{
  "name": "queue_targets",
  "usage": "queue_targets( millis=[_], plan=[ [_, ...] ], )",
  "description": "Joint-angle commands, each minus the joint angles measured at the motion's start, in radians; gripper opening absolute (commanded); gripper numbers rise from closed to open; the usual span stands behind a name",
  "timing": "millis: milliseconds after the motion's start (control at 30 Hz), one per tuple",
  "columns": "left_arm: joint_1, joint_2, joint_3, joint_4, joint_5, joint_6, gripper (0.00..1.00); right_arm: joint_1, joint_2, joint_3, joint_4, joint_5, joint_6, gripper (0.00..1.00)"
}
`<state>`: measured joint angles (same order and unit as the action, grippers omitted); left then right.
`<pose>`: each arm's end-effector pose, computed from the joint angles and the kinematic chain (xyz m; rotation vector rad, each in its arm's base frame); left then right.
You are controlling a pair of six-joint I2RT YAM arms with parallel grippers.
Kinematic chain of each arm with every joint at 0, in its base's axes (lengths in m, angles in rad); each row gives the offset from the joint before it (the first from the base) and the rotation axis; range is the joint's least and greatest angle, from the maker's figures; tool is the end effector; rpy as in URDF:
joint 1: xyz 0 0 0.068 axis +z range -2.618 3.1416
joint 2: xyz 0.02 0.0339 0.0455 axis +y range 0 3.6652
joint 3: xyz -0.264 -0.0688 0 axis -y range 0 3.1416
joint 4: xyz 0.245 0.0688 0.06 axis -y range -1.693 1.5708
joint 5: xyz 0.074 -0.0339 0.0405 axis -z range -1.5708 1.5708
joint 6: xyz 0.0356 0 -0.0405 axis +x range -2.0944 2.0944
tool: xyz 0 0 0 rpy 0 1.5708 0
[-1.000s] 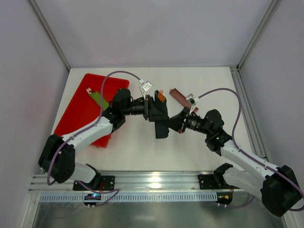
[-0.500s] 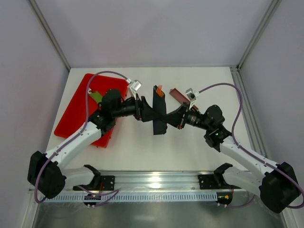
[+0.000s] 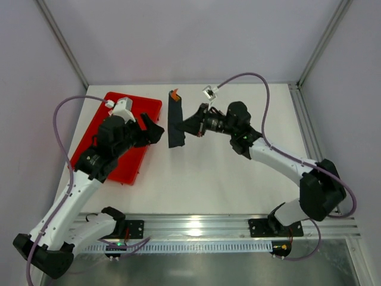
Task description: Place the utensils on the paper napkin and roll it up
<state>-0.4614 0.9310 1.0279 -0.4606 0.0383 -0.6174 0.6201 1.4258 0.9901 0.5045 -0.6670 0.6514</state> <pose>0.1810 -0.0915 0.3697 -0.1301 2.0053 -0.7445 0.2566 0.2103 0.3327 -0.5736 1.6230 1.4764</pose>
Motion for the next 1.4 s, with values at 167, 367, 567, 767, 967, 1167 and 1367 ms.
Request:
queue_targets(
  millis=[167, 367, 567, 767, 967, 1167, 1367],
  plan=[
    [0.012, -0.086, 0.046, -0.38, -0.578, -0.097, 0.83, 0.156, 0.469, 0.485, -0.073, 0.021, -0.004, 0.04],
    [0.108, -0.046, 0.008, -0.398, -0.548, -0.12, 0.82, 0.219, 0.859, 0.933, -0.184, -0.011, 0.039, 0.04],
    [0.346, 0.011, -0.046, -0.354, -0.319, -0.134, 0.79, 0.242, 1.114, 1.274, -0.245, -0.023, 0.12, 0.04],
    [0.52, 0.168, -0.074, -0.302, -0.141, -0.097, 0.72, 0.244, 1.234, 1.355, -0.235, -0.016, 0.145, 0.04],
    [0.547, 0.288, -0.083, -0.216, -0.127, -0.107, 0.68, 0.242, 1.274, 1.368, -0.268, 0.033, 0.155, 0.04],
    [0.576, 0.379, -0.068, -0.225, -0.152, -0.085, 0.65, 0.242, 1.279, 1.342, -0.293, 0.07, 0.182, 0.04],
    [0.63, 0.228, -0.112, -0.109, -0.055, -0.038, 0.72, 0.233, 1.167, 1.178, -0.152, 0.001, 0.166, 0.04]
  ],
)
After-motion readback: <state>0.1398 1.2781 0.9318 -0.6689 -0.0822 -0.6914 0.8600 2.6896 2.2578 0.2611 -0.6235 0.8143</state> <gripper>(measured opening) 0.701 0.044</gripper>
